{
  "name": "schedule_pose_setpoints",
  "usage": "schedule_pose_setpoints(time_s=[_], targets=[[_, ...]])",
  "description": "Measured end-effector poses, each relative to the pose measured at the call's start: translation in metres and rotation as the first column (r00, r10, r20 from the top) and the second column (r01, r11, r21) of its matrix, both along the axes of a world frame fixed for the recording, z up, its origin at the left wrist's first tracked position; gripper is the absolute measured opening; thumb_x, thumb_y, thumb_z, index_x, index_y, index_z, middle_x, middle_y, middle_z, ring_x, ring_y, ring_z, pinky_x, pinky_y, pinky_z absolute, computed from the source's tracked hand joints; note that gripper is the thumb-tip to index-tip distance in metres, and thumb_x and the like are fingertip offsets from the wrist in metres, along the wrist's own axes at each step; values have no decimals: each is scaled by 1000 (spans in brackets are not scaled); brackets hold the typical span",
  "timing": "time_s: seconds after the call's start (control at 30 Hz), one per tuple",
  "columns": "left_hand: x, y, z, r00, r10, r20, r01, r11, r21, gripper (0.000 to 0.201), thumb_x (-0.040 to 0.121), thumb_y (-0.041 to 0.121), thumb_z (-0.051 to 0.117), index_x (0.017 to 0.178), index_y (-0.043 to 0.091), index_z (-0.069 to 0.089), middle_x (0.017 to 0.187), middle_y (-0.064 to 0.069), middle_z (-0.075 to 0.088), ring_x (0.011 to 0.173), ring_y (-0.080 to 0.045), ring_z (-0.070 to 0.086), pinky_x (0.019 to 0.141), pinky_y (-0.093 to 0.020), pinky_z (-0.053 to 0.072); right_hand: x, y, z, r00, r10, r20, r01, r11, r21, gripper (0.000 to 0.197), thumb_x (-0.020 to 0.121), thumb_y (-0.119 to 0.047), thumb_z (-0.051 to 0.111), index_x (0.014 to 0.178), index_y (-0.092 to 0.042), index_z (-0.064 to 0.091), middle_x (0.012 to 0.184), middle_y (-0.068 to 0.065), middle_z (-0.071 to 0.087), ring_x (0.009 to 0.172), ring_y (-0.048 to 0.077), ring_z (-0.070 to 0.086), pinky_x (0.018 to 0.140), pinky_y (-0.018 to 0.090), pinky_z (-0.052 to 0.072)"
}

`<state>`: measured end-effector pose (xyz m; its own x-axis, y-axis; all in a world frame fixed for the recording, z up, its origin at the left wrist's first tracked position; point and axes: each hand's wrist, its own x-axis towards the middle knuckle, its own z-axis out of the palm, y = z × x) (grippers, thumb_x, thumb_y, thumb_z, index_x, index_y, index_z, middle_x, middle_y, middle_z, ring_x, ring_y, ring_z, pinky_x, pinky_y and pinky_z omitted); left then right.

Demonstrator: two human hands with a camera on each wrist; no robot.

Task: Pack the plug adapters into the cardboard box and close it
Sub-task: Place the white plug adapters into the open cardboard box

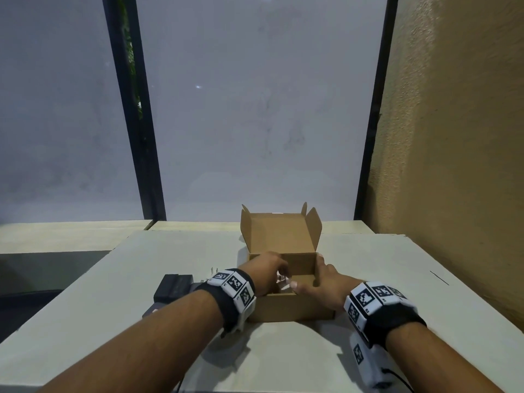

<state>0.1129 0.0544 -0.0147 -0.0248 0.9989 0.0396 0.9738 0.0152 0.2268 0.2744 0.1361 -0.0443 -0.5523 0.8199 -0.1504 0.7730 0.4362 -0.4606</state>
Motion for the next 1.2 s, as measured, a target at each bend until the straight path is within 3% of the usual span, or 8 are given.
schedule_pose_setpoints(time_s=[0.23,0.33,0.43,0.6,0.83,0.9,1.03,1.2], targets=[[-4,-5,-4,999,22,39,-27,992,123,26,81,10,74,105,17,67,112,-2,56,101,-22,57,84,-28,51,-3,4,-5,1000,-14,-18,14,1000,-3,129,59,-94,44,161,-28,0,157,8,37,136,32,49,112,50,43],[-2,-5,-3,999,23,41,-26,996,80,23,86,5,68,108,12,69,115,-4,60,104,-24,59,82,-23,48,-4,5,-6,999,-5,-39,4,1000,-7,147,40,-106,37,161,-30,2,156,7,39,134,31,51,111,49,45],[0,-3,-2,1000,21,-15,-21,1000,-1,28,90,3,62,115,14,71,119,-6,66,105,-24,63,92,-30,52,-5,6,-8,999,-5,-34,5,1000,-8,146,39,-101,34,161,-30,1,159,7,38,137,31,49,113,48,43],[-2,-2,-6,984,-20,-178,25,999,27,27,94,21,60,119,24,69,118,-1,68,106,-22,57,91,-36,48,-3,7,-7,1000,-10,-25,10,1000,-7,144,40,-99,36,162,-29,1,159,7,38,138,31,48,114,47,42],[-9,-4,-8,934,-32,-355,30,999,-11,42,95,39,51,134,25,55,145,6,49,125,-25,36,98,-42,28,0,4,-3,1000,-15,22,15,1000,5,114,81,-83,50,162,-26,-6,162,8,32,142,31,44,115,44,40],[-7,-6,-8,942,-11,-336,27,999,43,48,93,39,55,138,23,50,145,2,45,128,-26,35,102,-43,27,0,4,-2,1000,11,15,-11,1000,-2,120,75,-89,48,162,-26,-5,160,8,35,140,30,46,115,45,41],[-5,-8,-5,942,-62,-331,88,994,66,44,95,33,52,138,30,47,147,3,42,128,-26,34,102,-43,27,-1,10,-7,999,40,22,-40,999,-3,155,33,-111,26,161,-30,-2,161,4,36,140,29,47,113,46,43],[-6,-8,-1,911,-112,-397,83,993,-88,47,96,38,48,143,33,43,157,5,30,135,-30,26,107,-48,24,-1,9,-6,999,23,36,-23,1000,8,135,52,-102,33,161,-32,-4,164,3,31,143,30,44,115,47,41]])
